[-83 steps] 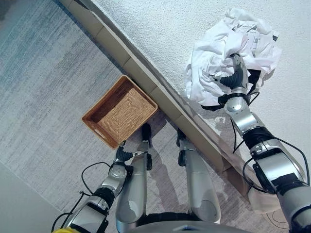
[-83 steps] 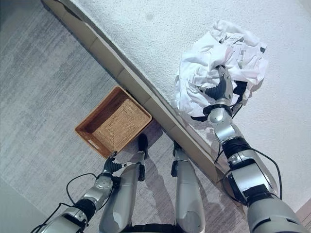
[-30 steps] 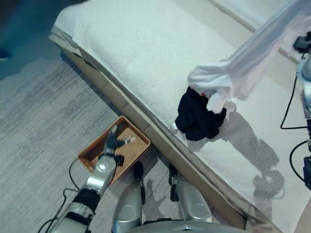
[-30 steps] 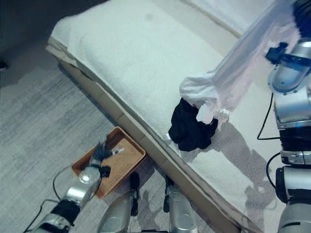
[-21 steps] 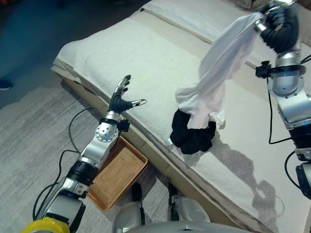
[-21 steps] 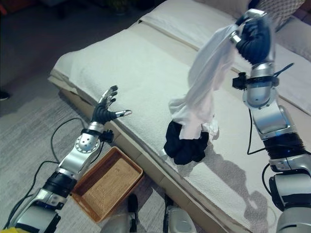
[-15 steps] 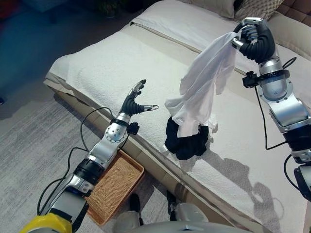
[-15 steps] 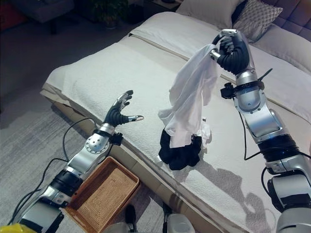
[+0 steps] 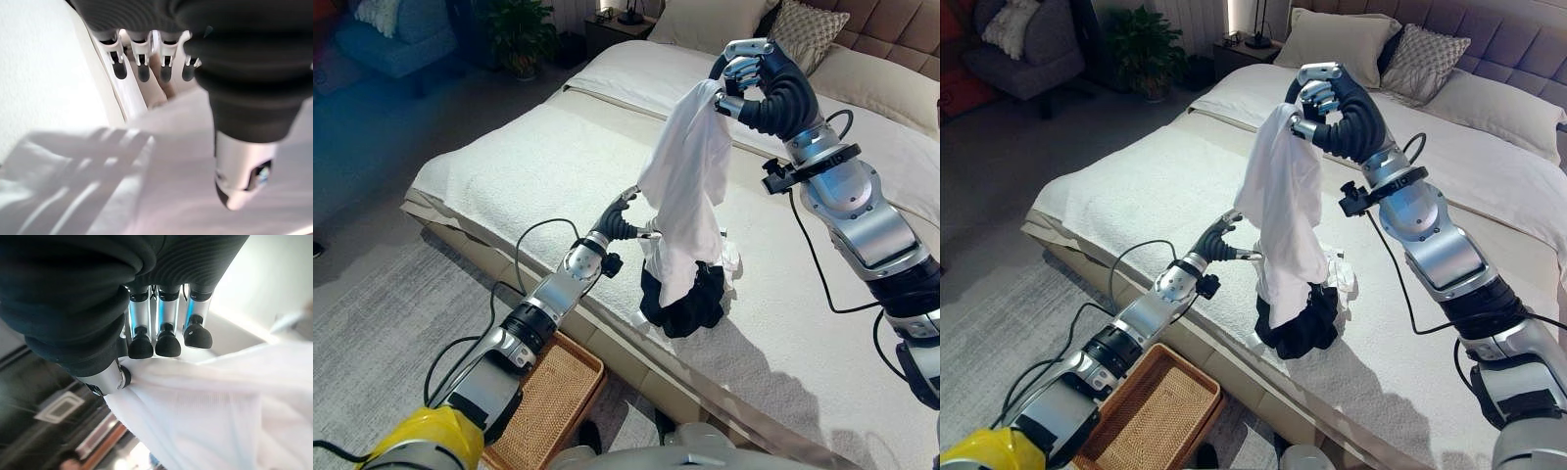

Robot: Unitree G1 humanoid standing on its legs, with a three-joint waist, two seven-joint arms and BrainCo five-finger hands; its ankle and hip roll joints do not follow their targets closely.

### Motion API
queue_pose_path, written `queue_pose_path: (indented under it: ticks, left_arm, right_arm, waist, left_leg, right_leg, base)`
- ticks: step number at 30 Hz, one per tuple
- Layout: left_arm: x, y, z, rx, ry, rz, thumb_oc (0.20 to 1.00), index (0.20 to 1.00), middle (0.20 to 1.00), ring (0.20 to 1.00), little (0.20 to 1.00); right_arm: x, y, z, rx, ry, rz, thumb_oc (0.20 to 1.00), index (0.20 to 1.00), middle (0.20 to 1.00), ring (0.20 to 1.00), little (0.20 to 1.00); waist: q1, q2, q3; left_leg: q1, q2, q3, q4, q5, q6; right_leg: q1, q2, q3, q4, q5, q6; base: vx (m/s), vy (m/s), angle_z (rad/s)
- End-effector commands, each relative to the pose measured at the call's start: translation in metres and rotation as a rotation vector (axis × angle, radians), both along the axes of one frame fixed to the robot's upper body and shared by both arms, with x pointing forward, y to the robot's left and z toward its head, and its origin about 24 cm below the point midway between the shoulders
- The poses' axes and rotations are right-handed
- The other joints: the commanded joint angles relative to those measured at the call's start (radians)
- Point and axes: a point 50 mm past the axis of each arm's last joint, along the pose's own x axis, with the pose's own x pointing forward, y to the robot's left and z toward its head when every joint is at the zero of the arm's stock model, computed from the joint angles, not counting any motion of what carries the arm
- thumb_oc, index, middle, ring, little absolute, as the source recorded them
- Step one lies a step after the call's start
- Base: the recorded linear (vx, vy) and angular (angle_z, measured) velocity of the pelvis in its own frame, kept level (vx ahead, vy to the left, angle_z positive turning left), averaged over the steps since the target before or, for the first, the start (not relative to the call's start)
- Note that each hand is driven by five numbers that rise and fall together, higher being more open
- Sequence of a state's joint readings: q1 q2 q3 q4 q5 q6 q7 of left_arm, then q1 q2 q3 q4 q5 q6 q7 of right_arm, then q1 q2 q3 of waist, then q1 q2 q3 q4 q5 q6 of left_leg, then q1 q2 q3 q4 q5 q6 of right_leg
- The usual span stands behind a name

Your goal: Pick up clothes into the bucket

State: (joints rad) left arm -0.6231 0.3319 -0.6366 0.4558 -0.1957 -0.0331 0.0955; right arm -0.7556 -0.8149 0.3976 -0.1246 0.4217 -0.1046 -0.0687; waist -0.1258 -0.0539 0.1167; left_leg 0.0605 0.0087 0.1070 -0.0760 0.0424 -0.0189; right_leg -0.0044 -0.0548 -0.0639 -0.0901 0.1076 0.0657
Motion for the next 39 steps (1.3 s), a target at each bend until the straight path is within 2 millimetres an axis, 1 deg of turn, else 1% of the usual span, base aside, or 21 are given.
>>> queue_pose_path:
  ticks: [1, 5, 10, 13, 16, 17, 18, 19, 20, 24, 26, 27, 28, 29, 30, 31, 32, 33, 36, 37, 39]
  left_arm:
    - [0.009, -0.025, 0.023, -0.044, -0.034, -0.104, 1.0, 1.0, 1.0, 1.0, 1.0]
    - [0.006, -0.053, 0.034, 0.025, -0.058, -0.23, 1.0, 1.0, 1.0, 1.0, 1.0]
    - [0.004, -0.066, 0.033, 0.051, -0.052, -0.269, 1.0, 1.0, 1.0, 1.0, 1.0]
    - [-0.002, -0.078, 0.027, -0.029, 0.036, -0.308, 1.0, 1.0, 1.0, 1.0, 1.0]
    - [-0.016, -0.091, 0.021, -0.122, 0.192, -0.448, 1.0, 1.0, 1.0, 1.0, 1.0]
    - [-0.02, -0.094, 0.021, -0.138, 0.232, -0.496, 0.859, 0.859, 0.859, 0.859, 0.859]
    - [-0.024, -0.094, 0.019, -0.146, 0.275, -0.531, 0.514, 0.514, 0.514, 0.514, 0.514]
    - [-0.023, -0.085, 0.02, -0.12, 0.277, -0.541, 0.2, 0.2, 0.2, 0.2, 0.2]
    - [-0.023, -0.085, 0.019, -0.12, 0.277, -0.54, 0.2, 0.2, 0.2, 0.2, 0.2]
    - [-0.013, -0.057, 0.023, -0.058, 0.224, -0.485, 0.2, 0.2, 0.2, 0.2, 0.2]
    - [-0.006, -0.038, 0.032, 0.026, 0.116, -0.43, 0.2, 0.2, 0.2, 0.2, 0.2]
    - [-0.001, -0.019, 0.055, 0.151, -0.062, -0.39, 0.2, 0.2, 0.2, 0.2, 0.2]
    - [-0.001, -0.019, 0.054, 0.153, -0.061, -0.389, 0.2, 0.2, 0.2, 0.2, 0.2]
    - [0.001, 0.006, 0.072, 0.216, -0.179, -0.319, 0.2, 0.2, 0.2, 0.2, 0.2]
    - [0.001, 0.007, 0.072, 0.217, -0.178, -0.318, 0.2, 0.2, 0.2, 0.2, 0.2]
    - [0.003, 0.021, 0.077, 0.216, -0.217, -0.258, 0.2, 0.2, 0.2, 0.2, 0.2]
    - [0.002, 0.053, 0.088, 0.241, -0.274, -0.165, 0.2, 0.2, 0.2, 0.2, 0.2]
    - [0.001, 0.054, 0.088, 0.241, -0.273, -0.163, 0.2, 0.2, 0.2, 0.2, 0.2]
    - [-0.01, 0.102, 0.11, 0.297, -0.353, -0.044, 0.2, 0.2, 0.2, 0.2, 0.2]
    - [-0.014, 0.114, 0.117, 0.314, -0.38, -0.011, 0.2, 0.2, 0.2, 0.2, 0.2]
    - [-0.024, 0.138, 0.133, 0.317, -0.44, 0.077, 0.2, 0.2, 0.2, 0.2, 0.2]
  right_arm:
    - [-0.015, 0.008, 0.016, 0.091, -0.046, 0.148, 0.2, 0.2, 0.2, 0.2, 0.2]
    - [-0.02, 0.01, 0.011, 0.096, 0.024, 0.227, 0.2, 0.2, 0.2, 0.2, 0.2]
    - [-0.024, 0.011, 0.006, 0.152, 0.078, 0.292, 0.2, 0.2, 0.2, 0.2, 0.2]
    - [-0.025, 0.012, 0.009, 0.188, 0.076, 0.309, 0.2, 0.2, 0.2, 0.2, 0.2]
    - [-0.023, 0.01, 0.012, 0.21, 0.074, 0.309, 0.2, 0.2, 0.2, 0.2, 0.2]
    - [-0.022, 0.01, 0.012, 0.215, 0.073, 0.307, 0.2, 0.2, 0.2, 0.2, 0.2]
    - [-0.02, 0.011, 0.012, 0.214, 0.073, 0.298, 0.2, 0.2, 0.2, 0.2, 0.2]
    - [-0.016, 0.009, 0.01, 0.22, 0.079, 0.272, 0.2, 0.2, 0.2, 0.2, 0.2]
    - [-0.016, 0.009, 0.01, 0.22, 0.079, 0.272, 0.2, 0.2, 0.2, 0.2, 0.2]
    - [-0.006, -0.003, 0.006, 0.243, 0.077, 0.175, 0.2, 0.2, 0.2, 0.2, 0.2]
    - [-0.003, -0.013, -0.001, 0.253, 0.08, 0.108, 0.2, 0.2, 0.2, 0.2, 0.2]
    - [-0.002, -0.028, -0.007, 0.262, 0.081, 0.025, 0.2, 0.2, 0.2, 0.2, 0.2]
    - [-0.002, -0.028, -0.008, 0.263, 0.081, 0.025, 0.2, 0.2, 0.2, 0.2, 0.2]
    - [-0.004, -0.043, -0.012, 0.263, 0.075, -0.046, 0.2, 0.2, 0.2, 0.2, 0.2]
    - [-0.004, -0.042, -0.012, 0.263, 0.076, -0.045, 0.2, 0.2, 0.2, 0.2, 0.2]
    - [-0.004, -0.048, -0.016, 0.282, 0.085, -0.067, 0.2, 0.2, 0.2, 0.2, 0.2]
    - [-0.005, -0.061, -0.023, 0.319, 0.104, -0.107, 0.2, 0.2, 0.2, 0.2, 0.2]
    - [-0.005, -0.06, -0.024, 0.319, 0.105, -0.105, 0.2, 0.2, 0.2, 0.2, 0.2]
    - [-0.011, -0.077, -0.036, 0.326, 0.14, -0.163, 0.2, 0.2, 0.2, 0.2, 0.2]
    - [-0.012, -0.082, -0.042, 0.333, 0.157, -0.18, 0.391, 0.391, 0.391, 0.391, 0.391]
    - [-0.014, -0.09, -0.054, 0.35, 0.194, -0.211, 1.0, 1.0, 1.0, 1.0, 1.0]
  waist:
    - [0.008, -0.022, -0.069]
    - [0.002, -0.018, -0.071]
    - [0.001, -0.018, -0.067]
    - [-0.002, -0.016, -0.065]
    - [-0.01, -0.011, -0.067]
    - [-0.013, -0.008, -0.069]
    - [-0.014, -0.006, -0.072]
    - [-0.015, -0.002, -0.074]
    - [-0.015, -0.003, -0.074]
    - [-0.006, -0.003, -0.076]
    - [0.001, -0.004, -0.074]
    - [0.013, -0.002, -0.068]
    - [0.013, -0.004, -0.067]
    - [0.027, -0.004, -0.061]
    - [0.026, -0.005, -0.061]
    - [0.032, -0.006, -0.059]
    - [0.046, -0.005, -0.055]
    - [0.044, -0.006, -0.056]
    - [0.061, -0.001, -0.056]
    - [0.064, 0.0, -0.058]
    - [0.069, 0.004, -0.061]
  left_leg:
    - [-0.045, 0.011, -0.08, 0.049, -0.039, -0.042]
    - [-0.044, 0.011, -0.081, 0.049, -0.038, -0.042]
    - [-0.045, 0.012, -0.083, 0.051, -0.037, -0.042]
    - [-0.047, 0.011, -0.084, 0.053, -0.035, -0.041]
    - [-0.044, 0.013, -0.08, 0.051, -0.035, -0.041]
    - [-0.043, 0.014, -0.077, 0.05, -0.036, -0.041]
    - [-0.042, 0.014, -0.076, 0.049, -0.036, -0.041]
    - [-0.041, 0.014, -0.076, 0.048, -0.036, -0.042]
    - [-0.041, 0.014, -0.076, 0.048, -0.036, -0.042]
    - [-0.042, 0.014, -0.079, 0.049, -0.036, -0.042]
    - [-0.045, 0.013, -0.085, 0.052, -0.037, -0.041]
    - [-0.048, 0.012, -0.092, 0.055, -0.037, -0.04]
    - [-0.047, 0.012, -0.092, 0.056, -0.038, -0.04]
    - [-0.05, 0.011, -0.094, 0.059, -0.039, -0.038]
    - [-0.049, 0.011, -0.094, 0.059, -0.04, -0.038]
    - [-0.048, 0.011, -0.094, 0.059, -0.039, -0.038]
    - [-0.049, 0.012, -0.096, 0.06, -0.04, -0.038]
    - [-0.048, 0.012, -0.096, 0.06, -0.04, -0.038]
    - [-0.048, 0.012, -0.1, 0.061, -0.04, -0.04]
    - [-0.047, 0.012, -0.1, 0.062, -0.04, -0.041]
    - [-0.043, 0.012, -0.102, 0.063, -0.041, -0.041]
  right_leg:
    - [0.011, -0.045, -0.022, 0.082, -0.078, 0.077]
    - [0.014, -0.047, -0.027, 0.08, -0.076, 0.079]
    - [0.014, -0.047, -0.03, 0.08, -0.075, 0.08]
    - [0.011, -0.047, -0.029, 0.083, -0.075, 0.08]
    - [0.012, -0.047, -0.026, 0.081, -0.073, 0.081]
    - [0.012, -0.046, -0.025, 0.08, -0.072, 0.082]
    - [0.012, -0.046, -0.024, 0.08, -0.072, 0.082]
    - [0.012, -0.044, -0.022, 0.078, -0.071, 0.082]
    - [0.013, -0.044, -0.022, 0.078, -0.071, 0.082]
    - [0.015, -0.044, -0.026, 0.075, -0.071, 0.081]
    - [0.015, -0.044, -0.029, 0.077, -0.073, 0.079]
    - [0.014, -0.045, -0.035, 0.079, -0.074, 0.079]
    - [0.015, -0.045, -0.035, 0.079, -0.074, 0.079]
    - [0.017, -0.046, -0.04, 0.079, -0.075, 0.08]
    - [0.017, -0.046, -0.04, 0.079, -0.075, 0.08]
    - [0.02, -0.046, -0.044, 0.078, -0.076, 0.079]
    - [0.023, -0.047, -0.049, 0.076, -0.076, 0.079]
    - [0.023, -0.047, -0.049, 0.076, -0.076, 0.079]
    - [0.029, -0.047, -0.051, 0.07, -0.076, 0.079]
    - [0.032, -0.047, -0.052, 0.069, -0.078, 0.079]
    - [0.04, -0.047, -0.053, 0.068, -0.081, 0.077]
  base:
    - [0.0, 0.0, 0.0]
    - [0.0, 0.0, 0.0]
    - [0.0, 0.0, 0.0]
    - [0.0, 0.0, 0.0]
    - [0.0, 0.0, 0.0]
    - [0.0, 0.0, 0.0]
    - [0.0, 0.0, 0.0]
    - [0.0, 0.0, 0.0]
    - [0.0, 0.0, 0.0]
    - [0.0, 0.0, 0.0]
    - [0.0, 0.0, 0.0]
    - [0.0, 0.0, 0.0]
    - [0.0, 0.0, 0.0]
    - [0.0, 0.0, 0.0]
    - [0.0, 0.0, 0.0]
    - [0.0, 0.0, 0.0]
    - [0.0, 0.0, 0.0]
    - [0.0, 0.0, 0.0]
    - [0.0, -0.004, 0.02]
    - [0.02, -0.011, 0.05]
    - [0.03, -0.006, 0.06]
